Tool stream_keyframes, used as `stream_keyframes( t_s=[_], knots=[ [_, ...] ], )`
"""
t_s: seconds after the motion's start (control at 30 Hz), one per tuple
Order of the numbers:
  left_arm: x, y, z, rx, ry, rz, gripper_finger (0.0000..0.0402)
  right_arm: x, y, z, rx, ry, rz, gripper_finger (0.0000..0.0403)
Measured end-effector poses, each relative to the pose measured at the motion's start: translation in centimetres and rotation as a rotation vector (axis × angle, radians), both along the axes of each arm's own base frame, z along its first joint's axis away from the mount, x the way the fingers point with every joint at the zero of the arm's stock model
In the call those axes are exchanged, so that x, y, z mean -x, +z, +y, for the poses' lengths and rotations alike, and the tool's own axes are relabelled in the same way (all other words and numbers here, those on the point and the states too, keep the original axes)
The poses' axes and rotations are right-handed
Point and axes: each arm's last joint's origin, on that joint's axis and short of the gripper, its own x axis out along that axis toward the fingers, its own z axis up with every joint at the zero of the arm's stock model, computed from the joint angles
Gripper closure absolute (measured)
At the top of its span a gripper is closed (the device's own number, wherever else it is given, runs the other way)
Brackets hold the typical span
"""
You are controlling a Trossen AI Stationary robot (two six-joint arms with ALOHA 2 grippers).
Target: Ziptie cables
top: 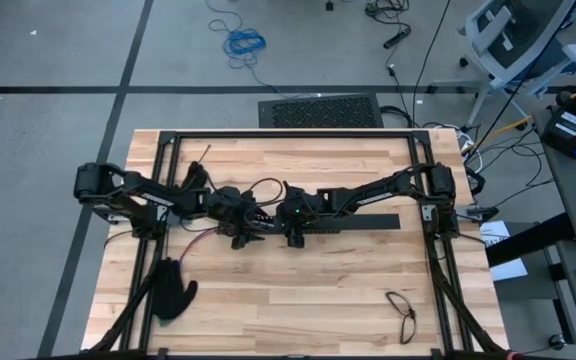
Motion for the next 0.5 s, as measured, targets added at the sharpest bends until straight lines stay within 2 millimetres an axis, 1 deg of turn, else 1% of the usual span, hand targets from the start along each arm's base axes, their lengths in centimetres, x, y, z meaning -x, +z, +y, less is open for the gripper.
stream_keyframes(
  t_s=[0.07,0.13,0.27,0.5],
  knots=[
    [-0.1,0.1,0.1,-0.031,-0.013,-0.022,0.0015,0.0,0.0,0.0,0.000,0.000,0.000,0.0156],
    [-0.2,0.3,0.3,-0.057,0.016,-0.036,0.0015,0.0,0.0,0.0,0.000,0.000,-0.001,0.0156],
    [-0.1,0.2,0.7,-0.061,0.037,-0.030,0.0015,0.0,0.0,0.0,0.000,0.000,-0.003,0.0156],
    [-0.9,-1.2,0.8,-0.065,0.042,-0.040,0.0015,-0.1,0.0,0.0,0.001,0.000,-0.010,0.0156]
  ],
)
